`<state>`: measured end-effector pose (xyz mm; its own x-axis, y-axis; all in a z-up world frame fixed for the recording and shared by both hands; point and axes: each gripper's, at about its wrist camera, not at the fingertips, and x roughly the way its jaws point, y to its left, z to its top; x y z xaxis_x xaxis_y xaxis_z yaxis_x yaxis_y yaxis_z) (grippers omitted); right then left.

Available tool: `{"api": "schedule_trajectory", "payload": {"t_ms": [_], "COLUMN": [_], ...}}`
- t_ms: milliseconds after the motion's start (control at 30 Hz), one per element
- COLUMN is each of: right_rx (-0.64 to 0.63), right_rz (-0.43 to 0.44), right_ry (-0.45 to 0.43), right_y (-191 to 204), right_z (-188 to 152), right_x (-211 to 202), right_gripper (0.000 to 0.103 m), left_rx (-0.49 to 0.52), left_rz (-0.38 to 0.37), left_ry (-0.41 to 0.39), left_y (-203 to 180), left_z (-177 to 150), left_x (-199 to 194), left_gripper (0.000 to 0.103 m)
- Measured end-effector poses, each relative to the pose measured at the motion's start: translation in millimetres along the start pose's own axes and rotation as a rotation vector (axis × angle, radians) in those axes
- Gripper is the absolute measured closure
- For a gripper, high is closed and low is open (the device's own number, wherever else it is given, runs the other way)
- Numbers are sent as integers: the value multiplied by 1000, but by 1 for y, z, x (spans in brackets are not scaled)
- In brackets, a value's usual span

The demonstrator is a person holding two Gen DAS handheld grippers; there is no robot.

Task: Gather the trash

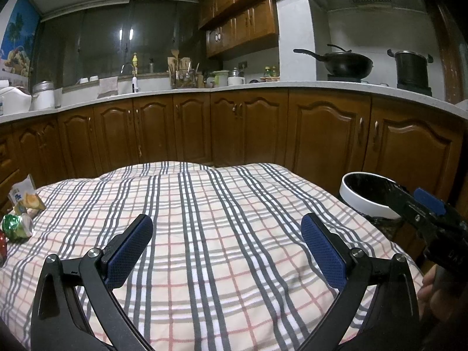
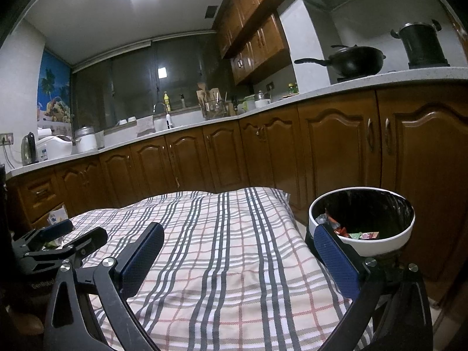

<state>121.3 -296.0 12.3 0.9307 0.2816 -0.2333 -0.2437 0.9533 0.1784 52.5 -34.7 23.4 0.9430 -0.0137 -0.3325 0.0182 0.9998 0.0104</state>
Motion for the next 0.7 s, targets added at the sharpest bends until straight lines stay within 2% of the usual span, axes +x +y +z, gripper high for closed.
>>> {"api": "schedule_trajectory", "payload": {"t_ms": [700], "right_rx": [5], "right_rz": [1], "right_ry": [2], "right_y": [2], "right_z": [1], "right_x": [-1], "right_gripper": [0], "left_rx": [4], "left_rz": [-3], "left_ry": [4], "left_y": [-1], "left_z": [0], "left_x": [1], "left_gripper": [0]}}
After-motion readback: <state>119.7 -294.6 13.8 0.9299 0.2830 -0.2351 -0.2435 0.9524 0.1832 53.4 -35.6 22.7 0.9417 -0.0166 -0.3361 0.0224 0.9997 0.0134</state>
